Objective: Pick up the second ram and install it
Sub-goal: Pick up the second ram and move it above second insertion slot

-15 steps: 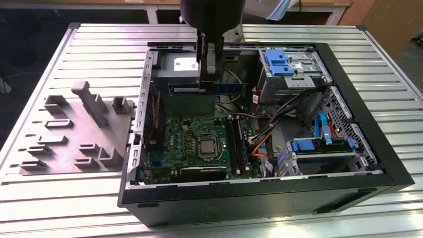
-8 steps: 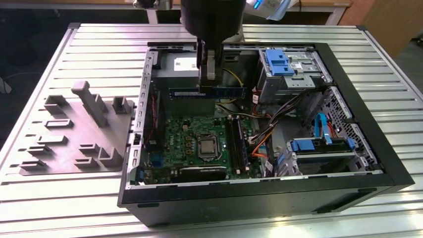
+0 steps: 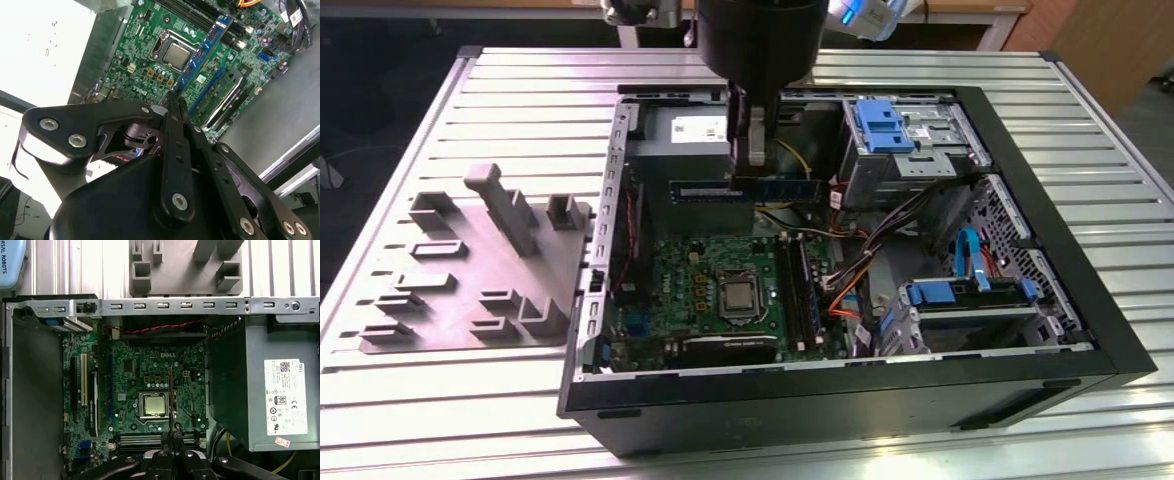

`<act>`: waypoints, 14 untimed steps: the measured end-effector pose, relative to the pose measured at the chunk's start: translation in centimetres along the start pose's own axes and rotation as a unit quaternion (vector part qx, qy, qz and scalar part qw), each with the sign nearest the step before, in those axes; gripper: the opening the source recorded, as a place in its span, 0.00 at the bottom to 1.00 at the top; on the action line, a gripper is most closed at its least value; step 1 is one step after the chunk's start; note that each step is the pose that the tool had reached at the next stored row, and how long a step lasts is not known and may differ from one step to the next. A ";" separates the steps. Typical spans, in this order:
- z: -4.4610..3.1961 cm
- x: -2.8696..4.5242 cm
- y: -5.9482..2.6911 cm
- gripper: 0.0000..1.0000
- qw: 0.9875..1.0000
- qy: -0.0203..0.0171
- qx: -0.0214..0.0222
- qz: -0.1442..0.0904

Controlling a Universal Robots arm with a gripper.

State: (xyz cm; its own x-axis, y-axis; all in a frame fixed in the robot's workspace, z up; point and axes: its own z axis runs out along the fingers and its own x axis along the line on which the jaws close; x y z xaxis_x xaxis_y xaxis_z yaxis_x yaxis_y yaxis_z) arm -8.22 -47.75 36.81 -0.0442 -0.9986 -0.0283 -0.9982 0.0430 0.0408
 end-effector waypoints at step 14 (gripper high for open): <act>0.83 0.00 -0.46 0.11 1.000 0.000 0.000 0.000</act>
State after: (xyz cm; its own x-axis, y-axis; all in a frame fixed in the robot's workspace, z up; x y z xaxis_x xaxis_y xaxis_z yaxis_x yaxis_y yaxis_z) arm -7.80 -47.75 35.97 -0.0442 -0.9986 -0.0288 -0.9982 0.0430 0.0408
